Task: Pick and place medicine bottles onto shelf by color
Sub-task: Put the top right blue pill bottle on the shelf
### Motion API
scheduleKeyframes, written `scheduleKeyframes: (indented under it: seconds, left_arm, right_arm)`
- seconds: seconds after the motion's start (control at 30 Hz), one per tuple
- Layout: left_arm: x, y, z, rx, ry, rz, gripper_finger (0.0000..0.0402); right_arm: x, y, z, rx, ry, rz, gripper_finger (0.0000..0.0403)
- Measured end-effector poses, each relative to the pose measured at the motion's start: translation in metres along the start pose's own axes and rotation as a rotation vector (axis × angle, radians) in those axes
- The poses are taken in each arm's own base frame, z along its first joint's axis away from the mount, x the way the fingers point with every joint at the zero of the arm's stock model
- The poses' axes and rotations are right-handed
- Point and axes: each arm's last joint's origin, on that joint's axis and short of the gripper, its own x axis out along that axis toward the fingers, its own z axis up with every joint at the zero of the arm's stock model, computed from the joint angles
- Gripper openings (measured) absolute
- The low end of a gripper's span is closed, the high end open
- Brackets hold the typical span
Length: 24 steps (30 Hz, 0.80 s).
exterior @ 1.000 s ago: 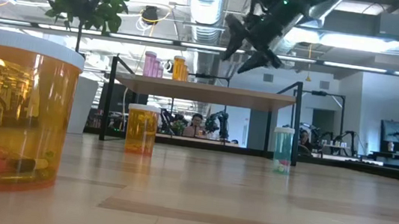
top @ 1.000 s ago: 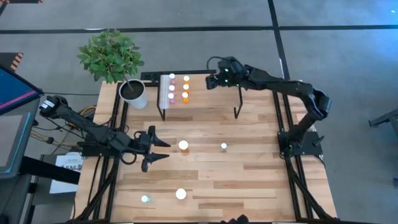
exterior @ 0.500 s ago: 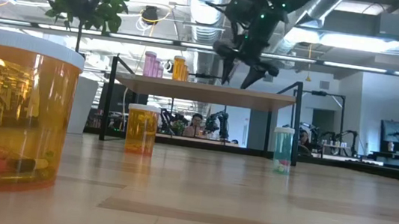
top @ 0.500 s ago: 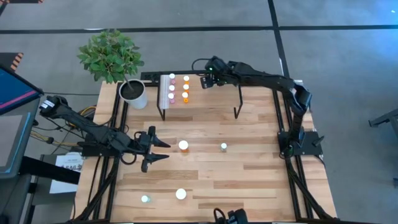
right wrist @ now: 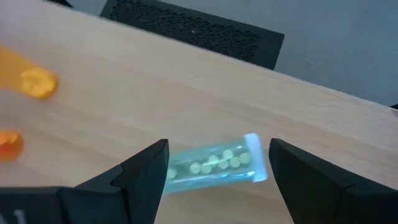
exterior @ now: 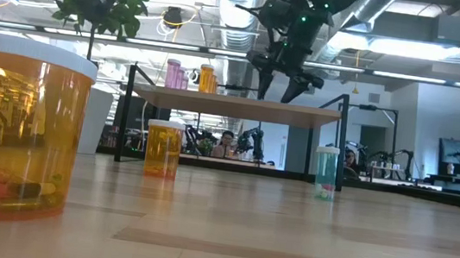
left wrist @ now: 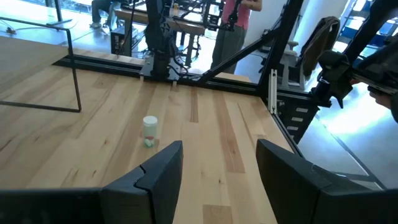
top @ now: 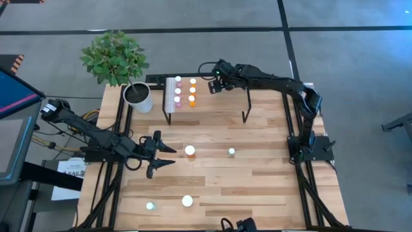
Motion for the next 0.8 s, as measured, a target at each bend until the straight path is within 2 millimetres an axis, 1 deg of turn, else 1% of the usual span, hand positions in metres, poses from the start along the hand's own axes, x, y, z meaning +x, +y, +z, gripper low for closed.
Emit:
scheduleKeyframes:
  seconds: [0.2,0.53,0.7,0.8]
  left_arm:
    - [0.0,0.0,0.0,-0.002,-0.001,0.0,0.0192]
    - [0.0,0.0,0.0,-0.005,-0.001,0.0,0.0192]
    - [0.0,0.0,0.0,-0.007,-0.003,0.001,0.0192]
    - [0.0,0.0,0.0,-0.007,-0.004,0.001,0.0192]
  right_arm:
    - [-0.003,0.008,-0.006,-0.081,0.008,0.022,0.0302]
    - [-0.007,0.015,-0.018,-0.238,0.099,0.072,0.0302]
    - [-0.009,0.019,-0.024,-0.255,0.114,0.073,0.0302]
    - [-0.019,0.02,-0.019,-0.214,0.125,0.065,0.0302]
